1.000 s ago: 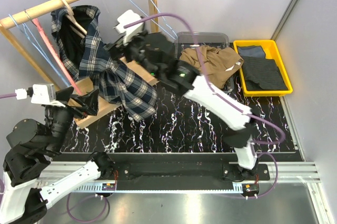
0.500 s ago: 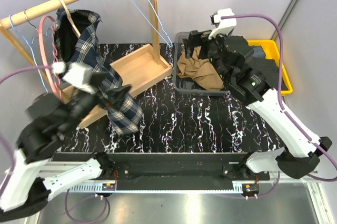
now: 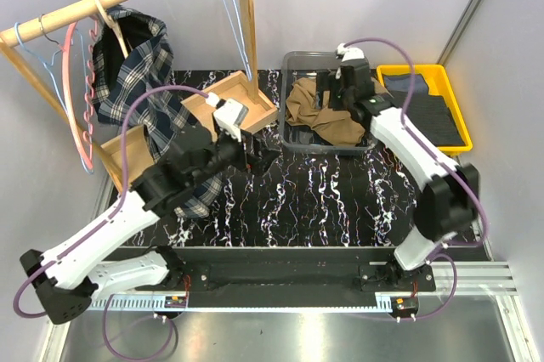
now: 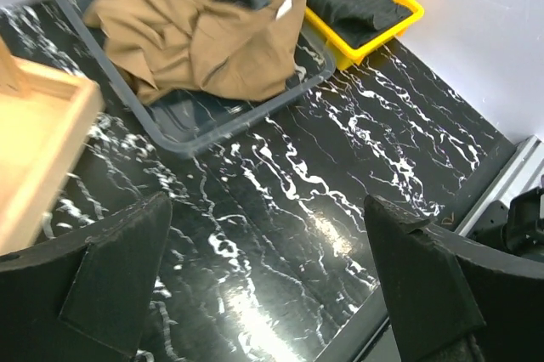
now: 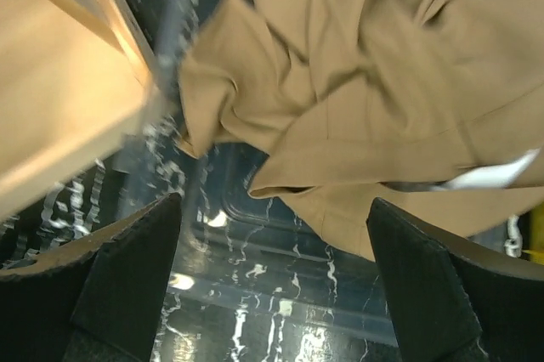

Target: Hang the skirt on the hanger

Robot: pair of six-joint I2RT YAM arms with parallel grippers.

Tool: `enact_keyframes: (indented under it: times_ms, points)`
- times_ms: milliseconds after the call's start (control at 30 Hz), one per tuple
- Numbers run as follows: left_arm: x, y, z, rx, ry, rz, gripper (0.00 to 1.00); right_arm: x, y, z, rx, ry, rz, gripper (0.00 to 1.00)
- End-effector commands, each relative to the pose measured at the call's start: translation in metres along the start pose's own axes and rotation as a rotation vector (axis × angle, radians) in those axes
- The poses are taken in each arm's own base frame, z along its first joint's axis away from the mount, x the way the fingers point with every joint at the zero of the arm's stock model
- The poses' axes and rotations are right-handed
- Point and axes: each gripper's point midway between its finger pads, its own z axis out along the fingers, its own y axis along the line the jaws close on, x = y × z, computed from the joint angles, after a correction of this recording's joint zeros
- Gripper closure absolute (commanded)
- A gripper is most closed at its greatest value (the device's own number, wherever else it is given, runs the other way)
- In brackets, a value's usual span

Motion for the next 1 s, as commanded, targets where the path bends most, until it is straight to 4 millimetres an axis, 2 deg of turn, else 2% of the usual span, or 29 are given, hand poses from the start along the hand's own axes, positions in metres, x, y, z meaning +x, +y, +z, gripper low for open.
enact_keyframes:
  times_ms: [0, 67, 100, 167, 200, 267, 300, 333, 400, 433, 500, 600, 700, 733, 800, 867, 933, 967]
  points:
    - [-0.012, -0.007, 0.021, 0.034, -0.123, -0.097, 0.01, 0.011, -0.001, 0.039, -0.025, 0.072, -0.012, 0.02]
    - [0.009, -0.001, 0.031, 0.010, -0.091, -0.126, 0.01, 0.016, -0.005, 0.053, -0.009, 0.095, -0.021, 0.02]
    - [0.013, 0.001, 0.035, 0.001, -0.088, -0.131, 0.01, 0.030, -0.010, 0.067, 0.010, 0.133, -0.033, 0.01]
    - [0.030, 0.006, 0.042, -0.017, -0.053, -0.129, 0.01, 0.034, -0.014, 0.080, 0.028, 0.145, -0.078, 0.00]
    - [0.035, 0.009, 0.044, -0.032, -0.040, -0.130, 0.01, 0.047, -0.018, 0.093, 0.041, 0.177, -0.096, 0.00]
    - [0.044, 0.013, 0.049, -0.050, -0.013, -0.127, 0.01, 0.050, -0.021, 0.105, 0.051, 0.186, -0.143, 0.00]
    - [0.048, 0.015, 0.050, -0.055, 0.001, -0.123, 0.01, 0.063, -0.022, 0.116, 0.055, 0.218, -0.159, 0.00]
    - [0.052, 0.015, 0.052, -0.058, 0.012, -0.122, 0.01, 0.060, -0.024, 0.120, 0.055, 0.218, -0.163, 0.00]
    - [0.058, 0.017, 0.054, -0.067, 0.028, -0.122, 0.01, 0.076, -0.028, 0.134, 0.062, 0.268, -0.170, 0.00]
    - [0.061, 0.018, 0.055, -0.071, 0.036, -0.122, 0.01, 0.076, -0.030, 0.136, 0.063, 0.279, -0.163, 0.00]
    - [0.066, 0.021, 0.057, -0.083, 0.049, -0.124, 0.01, 0.090, -0.032, 0.145, 0.057, 0.321, -0.143, 0.00]
    - [0.073, 0.024, 0.057, -0.100, 0.066, -0.125, 0.01, 0.104, -0.036, 0.148, 0.072, 0.370, -0.120, 0.05]
    - [0.076, 0.027, 0.055, -0.116, 0.076, -0.128, 0.01, 0.115, -0.042, 0.147, 0.098, 0.411, -0.108, 0.21]
    - [0.077, 0.028, 0.054, -0.119, 0.079, -0.126, 0.01, 0.117, -0.044, 0.145, 0.107, 0.424, -0.111, 0.39]
    - [0.079, 0.029, 0.052, -0.127, 0.084, -0.127, 0.01, 0.116, -0.051, 0.143, 0.147, 0.430, -0.111, 0.66]
    - [0.079, 0.032, 0.049, -0.140, 0.084, -0.127, 0.01, 0.105, -0.056, 0.137, 0.189, 0.415, -0.104, 1.00]
    - [0.076, 0.033, 0.045, -0.146, 0.073, -0.127, 0.01, 0.087, -0.062, 0.129, 0.230, 0.375, -0.105, 1.00]
    - [0.077, 0.033, 0.043, -0.149, 0.073, -0.127, 0.01, 0.070, -0.061, 0.120, 0.236, 0.338, -0.102, 1.00]
